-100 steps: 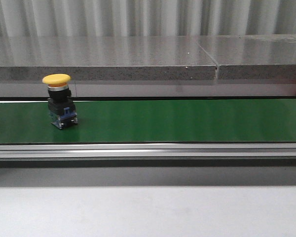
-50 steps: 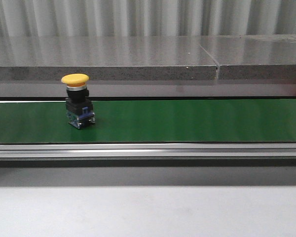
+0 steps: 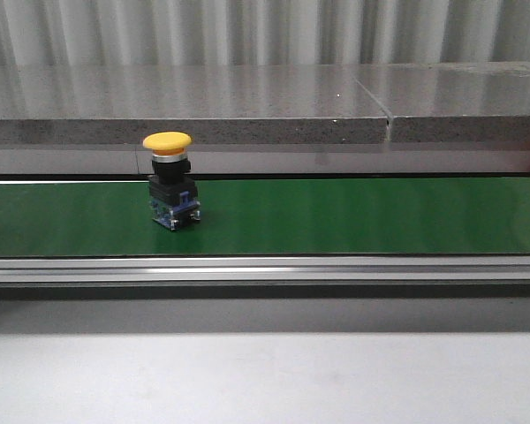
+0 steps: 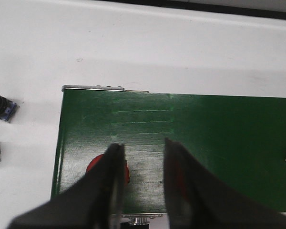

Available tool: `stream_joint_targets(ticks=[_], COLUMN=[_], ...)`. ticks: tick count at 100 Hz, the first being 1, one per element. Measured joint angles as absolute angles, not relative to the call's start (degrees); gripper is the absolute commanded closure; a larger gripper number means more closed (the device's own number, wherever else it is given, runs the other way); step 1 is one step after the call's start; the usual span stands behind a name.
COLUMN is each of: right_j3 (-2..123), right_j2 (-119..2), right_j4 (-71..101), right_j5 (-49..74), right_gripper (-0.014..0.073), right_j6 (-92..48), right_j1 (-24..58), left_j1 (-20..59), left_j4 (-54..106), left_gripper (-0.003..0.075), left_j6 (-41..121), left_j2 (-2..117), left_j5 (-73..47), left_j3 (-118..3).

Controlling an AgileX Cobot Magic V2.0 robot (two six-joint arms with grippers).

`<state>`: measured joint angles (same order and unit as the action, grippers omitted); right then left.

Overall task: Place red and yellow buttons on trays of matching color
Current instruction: 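Set the red button on the green belt and open the left gripper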

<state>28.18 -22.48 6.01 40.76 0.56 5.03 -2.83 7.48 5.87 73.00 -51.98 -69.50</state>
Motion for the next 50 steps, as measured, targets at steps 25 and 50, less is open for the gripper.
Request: stream_joint_targets(ticks=[25, 50], right_j3=[28.18, 28.18], right_j2=[-22.48, -22.48], right_j4=[6.01, 6.01], right_j5=[40.76, 40.76], right_gripper=[0.0716, 0.0716], right_j6=[0.56, 0.56], right_j1=[5.03, 5.03], left_j1=[0.6, 3.07], left_j4=[7.48, 7.48], left_gripper=[0.0741, 0.0741], left_j6=[7.84, 9.63], left_j2=[62.76, 51.21], left_j5=[-49.7, -46.55], left_j3=[-62.42, -52.63])
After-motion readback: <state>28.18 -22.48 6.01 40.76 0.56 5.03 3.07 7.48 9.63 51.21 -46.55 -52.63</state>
